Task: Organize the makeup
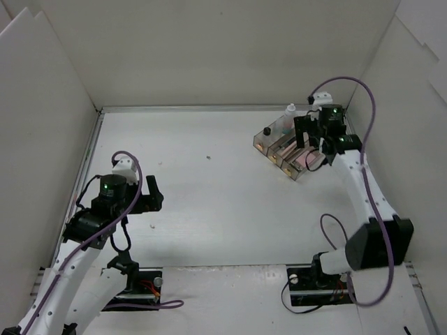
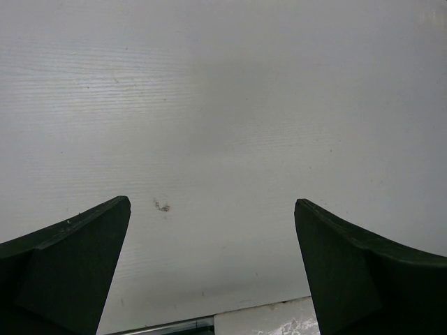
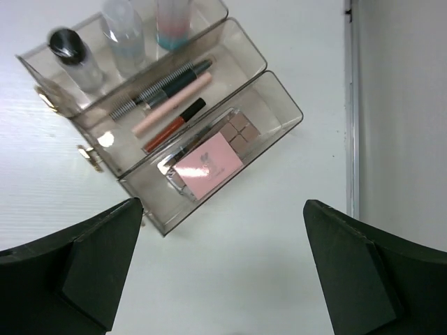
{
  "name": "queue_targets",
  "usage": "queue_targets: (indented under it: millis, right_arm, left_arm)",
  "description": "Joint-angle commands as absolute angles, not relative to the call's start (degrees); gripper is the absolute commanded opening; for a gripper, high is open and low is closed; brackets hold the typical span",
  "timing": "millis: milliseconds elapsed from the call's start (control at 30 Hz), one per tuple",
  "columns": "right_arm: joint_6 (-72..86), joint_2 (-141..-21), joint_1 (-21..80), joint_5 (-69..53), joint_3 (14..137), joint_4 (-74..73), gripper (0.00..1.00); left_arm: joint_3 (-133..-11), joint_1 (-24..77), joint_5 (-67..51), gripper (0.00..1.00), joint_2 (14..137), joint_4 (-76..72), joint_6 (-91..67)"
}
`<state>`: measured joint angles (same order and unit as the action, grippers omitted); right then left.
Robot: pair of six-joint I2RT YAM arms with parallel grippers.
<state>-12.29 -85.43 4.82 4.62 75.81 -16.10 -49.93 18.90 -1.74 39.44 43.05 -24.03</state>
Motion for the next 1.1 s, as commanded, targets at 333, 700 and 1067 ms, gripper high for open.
queue_targets:
  millis: [333,700,1067]
  right_arm:
    - [9.1,-44.1,6.1,8.8,58.0,-25.8,0.98]
    - [7.3,-29.8,6.1,9.6,55.8,-35.2,0.98]
    - [9.4,-21.2,9.6,13.4,54.1,-37.0,0.98]
  left_arm:
    - [-52.6,18.5,1.8,0.99,39.4,42.5,-23.6]
    - [-54.0,18.5,9.2,0.99,33.8,45.4,-22.2]
    - [-52.4,18.5,12.5,1.0,28.7,43.9,-23.5]
